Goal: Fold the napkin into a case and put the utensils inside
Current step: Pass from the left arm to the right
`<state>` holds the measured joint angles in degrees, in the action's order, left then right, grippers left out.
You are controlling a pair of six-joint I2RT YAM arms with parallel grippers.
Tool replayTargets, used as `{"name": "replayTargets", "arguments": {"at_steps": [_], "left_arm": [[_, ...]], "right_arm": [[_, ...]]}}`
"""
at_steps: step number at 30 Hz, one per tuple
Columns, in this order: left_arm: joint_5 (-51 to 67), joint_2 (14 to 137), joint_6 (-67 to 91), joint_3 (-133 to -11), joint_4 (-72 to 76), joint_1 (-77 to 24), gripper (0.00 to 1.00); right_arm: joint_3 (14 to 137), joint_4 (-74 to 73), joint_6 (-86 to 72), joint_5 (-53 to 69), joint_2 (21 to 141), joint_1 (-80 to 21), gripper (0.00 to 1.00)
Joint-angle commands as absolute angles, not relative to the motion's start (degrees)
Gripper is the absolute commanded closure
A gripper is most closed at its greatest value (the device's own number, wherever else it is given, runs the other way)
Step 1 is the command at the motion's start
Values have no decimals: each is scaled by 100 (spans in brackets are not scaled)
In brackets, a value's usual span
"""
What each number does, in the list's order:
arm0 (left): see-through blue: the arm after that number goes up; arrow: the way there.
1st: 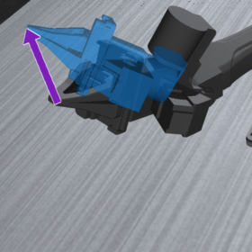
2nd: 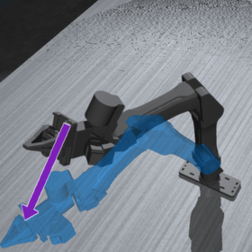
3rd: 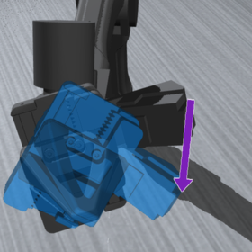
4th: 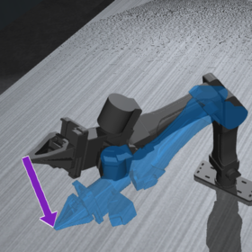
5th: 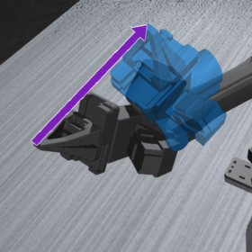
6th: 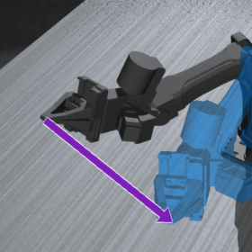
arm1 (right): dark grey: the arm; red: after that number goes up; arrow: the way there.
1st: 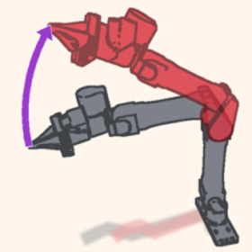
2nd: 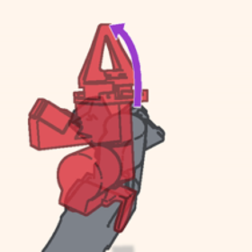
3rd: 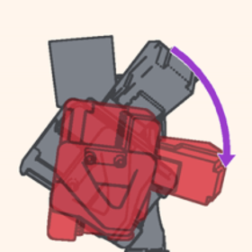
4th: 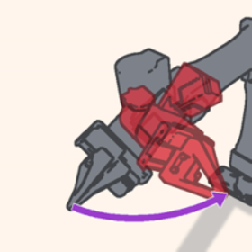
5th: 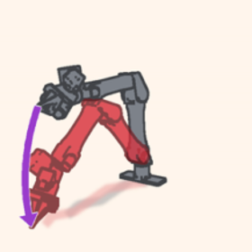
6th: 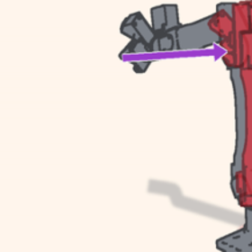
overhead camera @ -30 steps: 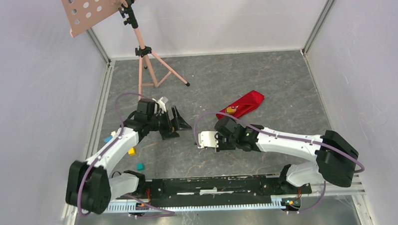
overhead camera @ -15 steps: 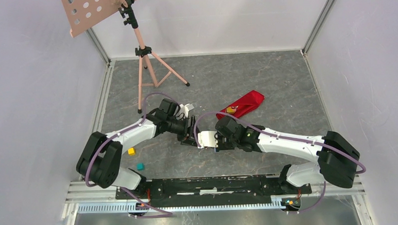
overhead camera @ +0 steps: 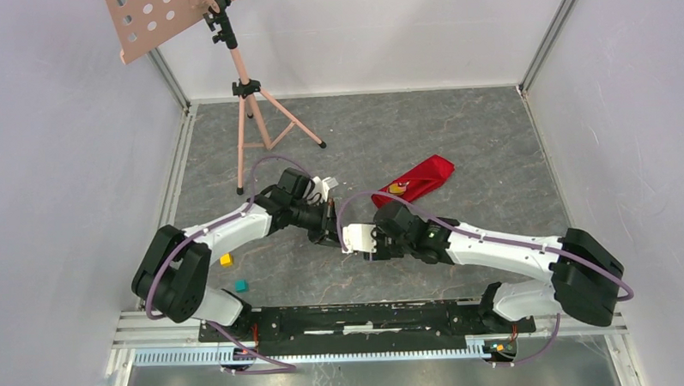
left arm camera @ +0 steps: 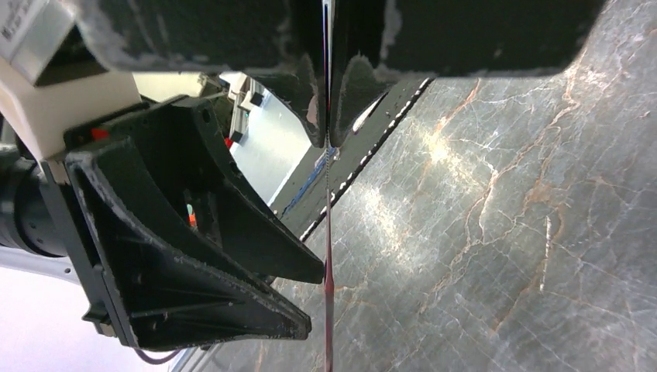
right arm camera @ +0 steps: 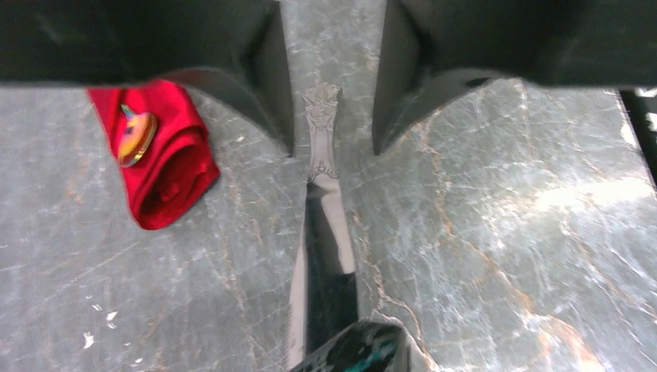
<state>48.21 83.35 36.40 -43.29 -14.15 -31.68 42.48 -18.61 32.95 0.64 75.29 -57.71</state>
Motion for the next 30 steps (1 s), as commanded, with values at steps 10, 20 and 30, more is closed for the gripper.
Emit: {"name": "replayTargets", "arguments": {"at_steps": [10, 20, 30], "left_arm": [[3969, 6699, 3511, -3940, 97, -3172, 98], [1622, 5914, 4446, -3183, 2521, -3932, 98], [325, 5996, 4623, -3000, 3113, -4580, 98]], "right_arm": [[3872, -784, 192, -1745, 5587, -5605, 2], [4965, -1833, -5309, -2737, 6019, -5355, 2], [4500, -1387, -7674, -3272, 5868, -5149, 33]]}}
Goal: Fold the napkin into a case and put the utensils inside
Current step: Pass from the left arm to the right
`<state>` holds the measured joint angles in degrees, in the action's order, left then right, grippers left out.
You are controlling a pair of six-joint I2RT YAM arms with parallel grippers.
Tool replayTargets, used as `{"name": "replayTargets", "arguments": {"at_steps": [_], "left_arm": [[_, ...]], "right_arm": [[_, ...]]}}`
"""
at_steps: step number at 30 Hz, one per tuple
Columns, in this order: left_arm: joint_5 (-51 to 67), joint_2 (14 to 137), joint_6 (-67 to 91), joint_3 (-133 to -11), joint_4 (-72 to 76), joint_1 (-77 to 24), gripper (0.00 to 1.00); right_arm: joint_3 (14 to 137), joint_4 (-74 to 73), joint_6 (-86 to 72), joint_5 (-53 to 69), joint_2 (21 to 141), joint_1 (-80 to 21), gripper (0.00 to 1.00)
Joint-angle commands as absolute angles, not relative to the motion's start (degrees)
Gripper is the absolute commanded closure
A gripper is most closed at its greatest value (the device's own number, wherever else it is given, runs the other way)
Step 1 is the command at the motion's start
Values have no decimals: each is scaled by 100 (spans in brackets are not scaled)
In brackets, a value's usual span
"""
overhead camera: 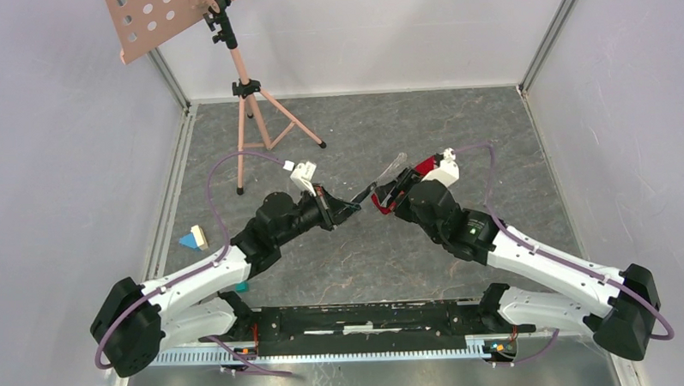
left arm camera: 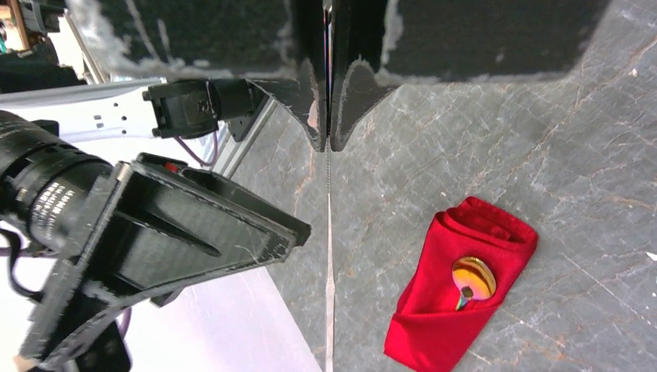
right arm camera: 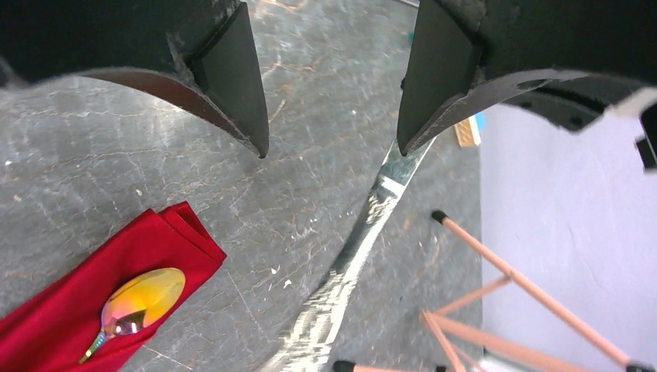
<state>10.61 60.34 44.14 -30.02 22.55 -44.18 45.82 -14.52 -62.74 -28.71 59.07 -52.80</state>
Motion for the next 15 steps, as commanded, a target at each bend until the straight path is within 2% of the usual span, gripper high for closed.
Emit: {"name": "replayTargets", "arguments": {"at_steps": [1, 10, 15], "left_arm": [[280, 6026, 4607, -3018, 3126, -4617, 98], [227, 6343, 4531, -3168, 3217, -4745, 98], [175, 6455, 4518, -3199, 3384, -4846, 98]], "right_arm": [[4492, -1354, -7768, -3278, 5892, -5129, 33], [4266, -650, -7966, -3479, 5909, -5089, 32], [4289, -718, -8298, -3472, 6040, -5042, 39]]}}
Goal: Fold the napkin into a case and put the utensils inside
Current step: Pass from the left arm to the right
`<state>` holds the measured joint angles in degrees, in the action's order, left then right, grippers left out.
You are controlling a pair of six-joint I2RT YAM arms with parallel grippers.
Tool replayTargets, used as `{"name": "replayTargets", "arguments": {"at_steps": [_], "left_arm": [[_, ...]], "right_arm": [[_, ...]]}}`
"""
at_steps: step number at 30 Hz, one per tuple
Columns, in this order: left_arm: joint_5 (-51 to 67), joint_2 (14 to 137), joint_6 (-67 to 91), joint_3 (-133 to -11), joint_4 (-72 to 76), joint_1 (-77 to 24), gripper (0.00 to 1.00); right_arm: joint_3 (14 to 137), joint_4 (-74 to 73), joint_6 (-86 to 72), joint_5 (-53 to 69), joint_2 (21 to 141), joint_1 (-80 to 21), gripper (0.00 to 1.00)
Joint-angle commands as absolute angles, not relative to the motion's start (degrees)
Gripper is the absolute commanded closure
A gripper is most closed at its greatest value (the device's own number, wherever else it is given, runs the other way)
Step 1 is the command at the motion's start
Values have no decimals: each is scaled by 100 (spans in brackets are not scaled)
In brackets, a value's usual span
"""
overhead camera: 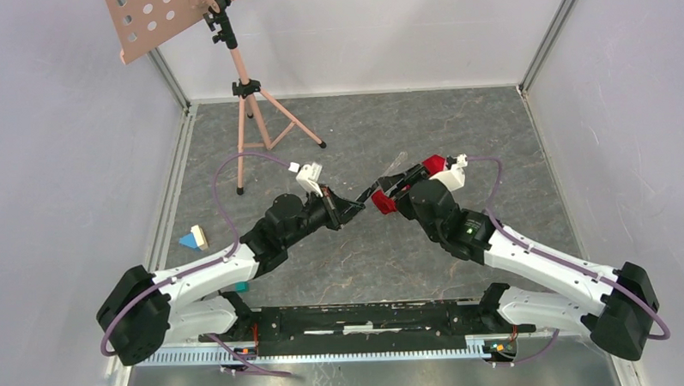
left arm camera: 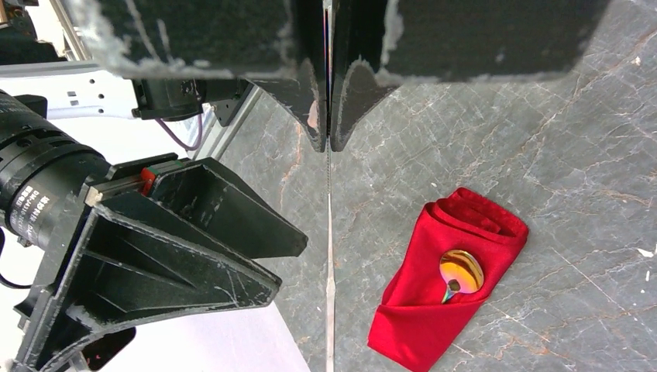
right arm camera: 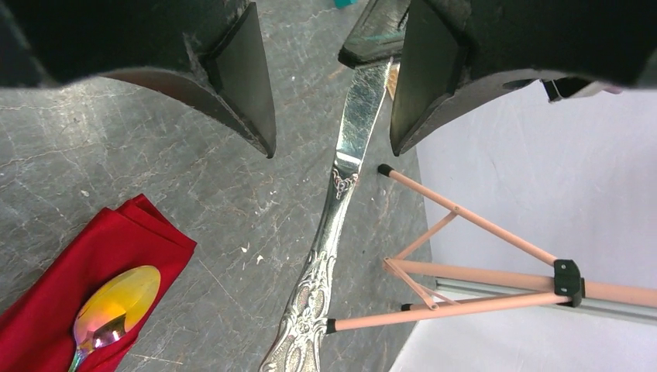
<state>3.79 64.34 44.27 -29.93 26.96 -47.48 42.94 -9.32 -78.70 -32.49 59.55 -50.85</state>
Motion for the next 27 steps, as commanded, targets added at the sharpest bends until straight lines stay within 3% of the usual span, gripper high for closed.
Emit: {"name": "replayTargets", "arguments": {"at_steps": [1, 21, 27], "left_arm": [[152, 6480, 4526, -3199, 3399, -4858, 98], [111, 6974, 4403, -3471, 3559, -5096, 98], [98, 7099, 4409, -3538, 3506, -5109, 98]], "right_arm": [[4281, -729, -8379, -3471, 6057, -5028, 40], [4151, -651, -8799, -3129, 6342, -4819, 57], [4204, -654, -8630, -2970, 6441, -4738, 89]]}}
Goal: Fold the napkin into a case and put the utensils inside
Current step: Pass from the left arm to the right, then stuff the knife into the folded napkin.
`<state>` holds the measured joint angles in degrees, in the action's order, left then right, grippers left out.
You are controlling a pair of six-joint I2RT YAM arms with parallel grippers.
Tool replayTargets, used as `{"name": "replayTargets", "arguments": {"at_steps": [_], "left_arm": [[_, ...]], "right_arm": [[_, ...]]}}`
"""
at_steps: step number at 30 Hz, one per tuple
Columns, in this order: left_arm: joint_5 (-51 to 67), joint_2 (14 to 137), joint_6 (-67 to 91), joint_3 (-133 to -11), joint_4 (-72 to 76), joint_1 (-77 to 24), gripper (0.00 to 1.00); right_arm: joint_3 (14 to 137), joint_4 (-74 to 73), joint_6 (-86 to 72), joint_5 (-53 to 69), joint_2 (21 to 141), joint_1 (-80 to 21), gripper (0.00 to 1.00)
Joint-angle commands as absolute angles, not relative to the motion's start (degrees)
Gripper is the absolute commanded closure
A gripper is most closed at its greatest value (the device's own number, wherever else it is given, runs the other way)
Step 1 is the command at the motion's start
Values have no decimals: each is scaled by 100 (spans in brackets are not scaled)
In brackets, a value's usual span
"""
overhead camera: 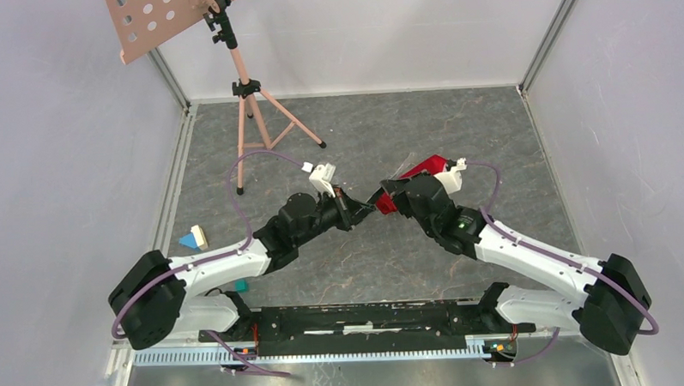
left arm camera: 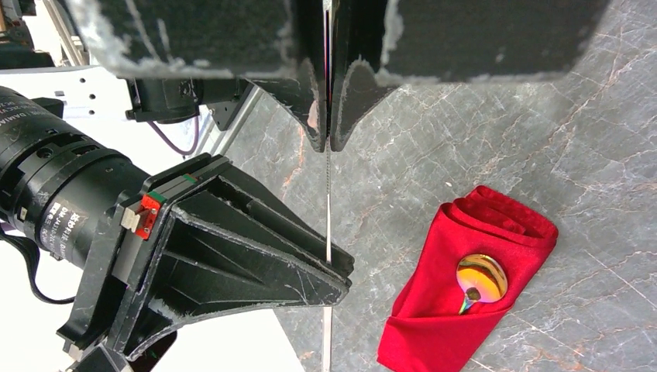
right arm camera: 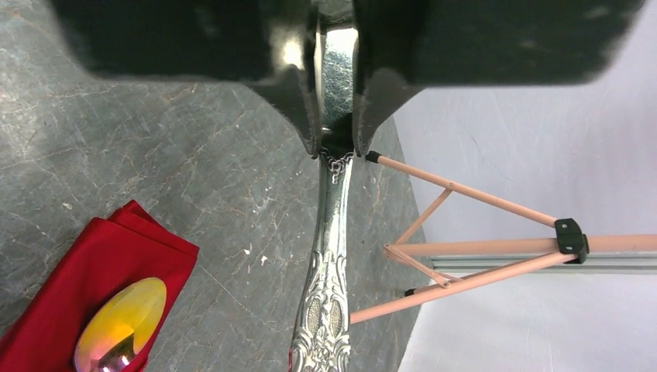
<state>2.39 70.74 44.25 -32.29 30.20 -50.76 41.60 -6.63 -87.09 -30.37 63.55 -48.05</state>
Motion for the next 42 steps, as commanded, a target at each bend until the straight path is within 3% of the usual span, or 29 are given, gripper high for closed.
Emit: {"name": "replayTargets", "arguments": {"at_steps": [1, 3, 8, 13, 18, 22, 31, 37, 42], "left_arm": [[101, 7117, 4396, -3561, 3426, -5112, 97], [36, 7098, 4401, -3601, 3187, -5107, 90], [-293, 6715, 4395, -3532, 2253, -5082, 43], [-274, 6365, 4692, -3576, 1517, -4933, 29], [673, 6727, 5044, -3980, 1170, -4496, 30], [1184, 7289, 5054, -4391, 1194, -4373, 31], [2244, 9187, 5532, -5663, 1183, -4324, 42], [2588, 10316, 5508, -6540, 952, -4324, 70], [2540, 10915, 5208, -7166, 449, -4307, 83]], "right_arm": [[4190, -705, -8621, -2900, 6436, -4714, 96], [4074, -762, -8590, -2743, 6378, -4614, 100], [3622, -647, -7487, -1989, 6083, -4140, 100], [3613, -1043, -5667, -858, 6083, -3514, 100], [4407, -2142, -3862, 837, 6730, -2778, 100], [5134, -3511, -2659, 1313, 7480, -2330, 100], [5315, -3646, -2513, 1527, 7821, -1873, 100], [5391, -3616, -2889, 1607, 8104, -1650, 100], [5456, -3633, -3227, 1626, 8329, -1573, 100]]}}
